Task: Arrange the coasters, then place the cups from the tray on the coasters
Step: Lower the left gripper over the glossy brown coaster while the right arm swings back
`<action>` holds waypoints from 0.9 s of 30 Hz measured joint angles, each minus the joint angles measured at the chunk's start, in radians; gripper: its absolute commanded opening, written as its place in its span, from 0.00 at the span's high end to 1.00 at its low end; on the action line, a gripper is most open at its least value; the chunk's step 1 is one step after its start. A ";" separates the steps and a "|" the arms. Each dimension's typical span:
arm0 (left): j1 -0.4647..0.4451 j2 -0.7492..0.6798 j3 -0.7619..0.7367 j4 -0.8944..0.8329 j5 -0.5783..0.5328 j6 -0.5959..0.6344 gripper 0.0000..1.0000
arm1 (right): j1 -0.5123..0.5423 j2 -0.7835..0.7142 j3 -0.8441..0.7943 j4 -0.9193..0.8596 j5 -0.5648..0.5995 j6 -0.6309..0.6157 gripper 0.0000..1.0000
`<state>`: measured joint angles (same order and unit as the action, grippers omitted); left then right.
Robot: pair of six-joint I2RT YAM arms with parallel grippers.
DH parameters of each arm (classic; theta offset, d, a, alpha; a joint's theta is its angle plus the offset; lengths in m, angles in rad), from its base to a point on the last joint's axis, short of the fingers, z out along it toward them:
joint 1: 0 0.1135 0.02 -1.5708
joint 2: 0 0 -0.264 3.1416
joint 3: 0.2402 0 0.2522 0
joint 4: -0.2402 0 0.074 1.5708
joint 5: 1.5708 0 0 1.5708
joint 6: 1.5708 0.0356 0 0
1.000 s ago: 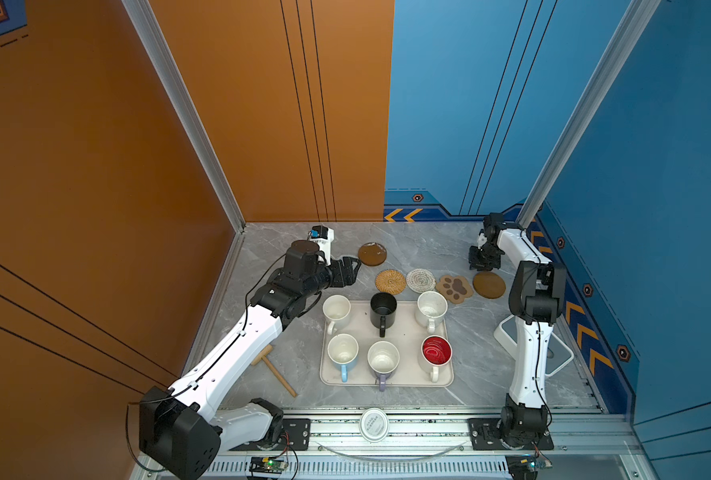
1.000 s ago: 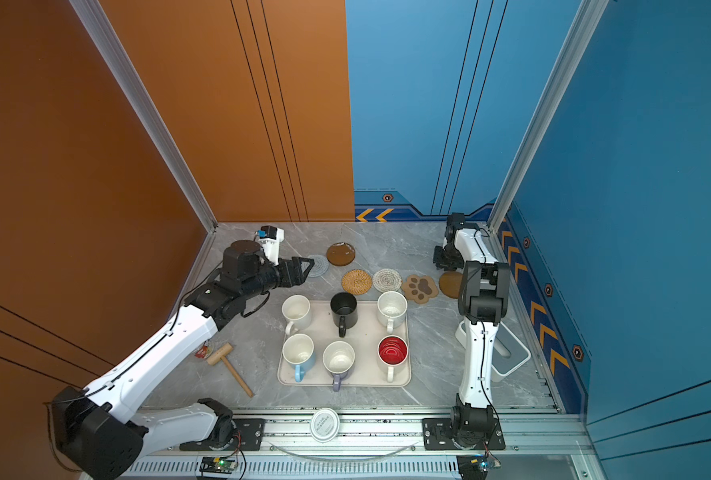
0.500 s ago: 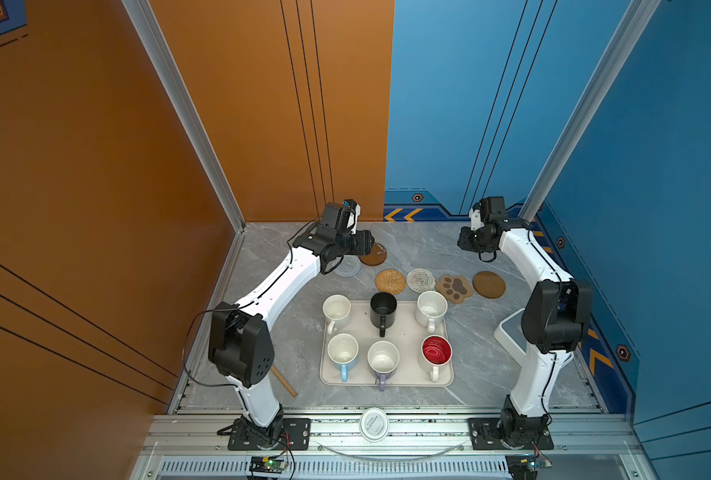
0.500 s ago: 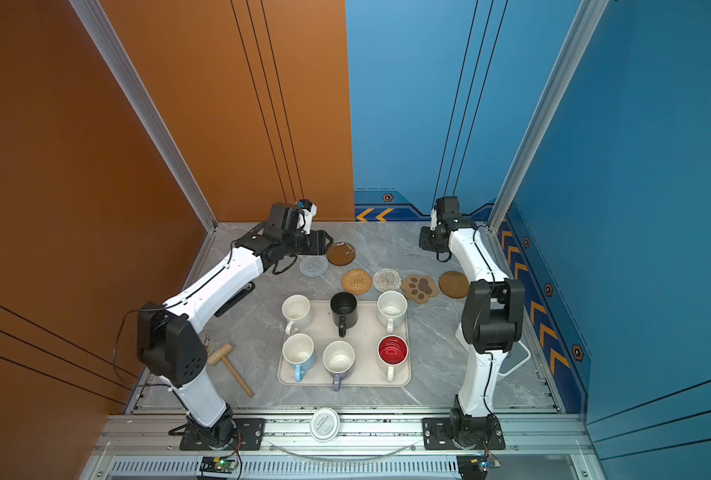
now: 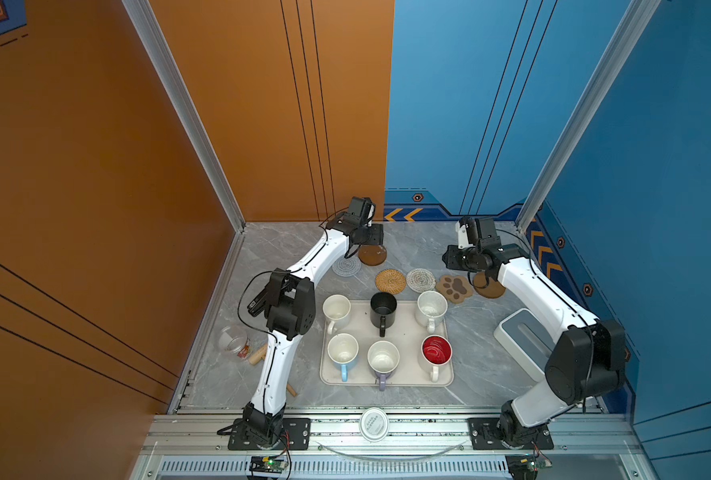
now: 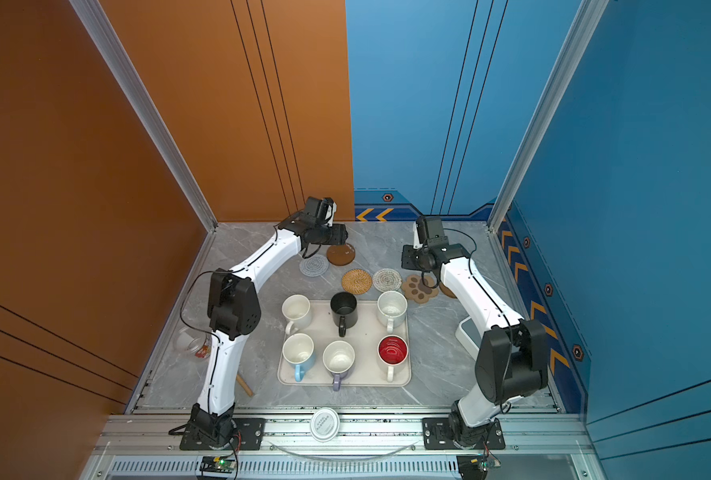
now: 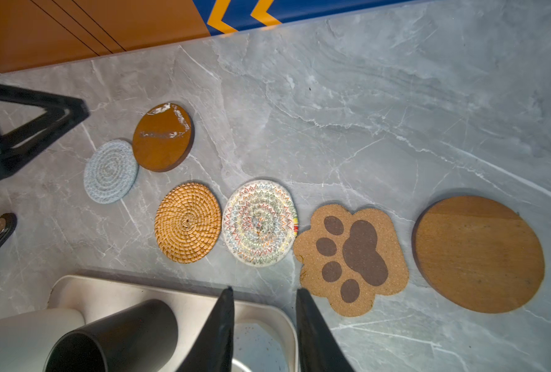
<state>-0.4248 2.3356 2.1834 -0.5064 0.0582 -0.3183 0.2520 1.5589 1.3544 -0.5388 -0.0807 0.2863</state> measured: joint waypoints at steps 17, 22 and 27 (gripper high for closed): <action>-0.012 0.329 0.338 -0.012 -0.117 -0.039 0.28 | 0.042 -0.374 -0.148 -0.110 0.123 0.003 0.61; -0.017 0.367 0.388 -0.011 -0.143 -0.041 0.27 | 0.042 -0.461 -0.162 -0.165 0.156 0.004 0.60; -0.022 0.399 0.412 -0.007 -0.172 -0.040 0.27 | 0.042 -0.514 -0.163 -0.227 0.168 0.007 0.59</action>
<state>-0.4465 2.7342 2.5950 -0.5133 -0.1143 -0.3588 0.2935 1.0447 1.1915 -0.7658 0.0875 0.2932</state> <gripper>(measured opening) 0.725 0.404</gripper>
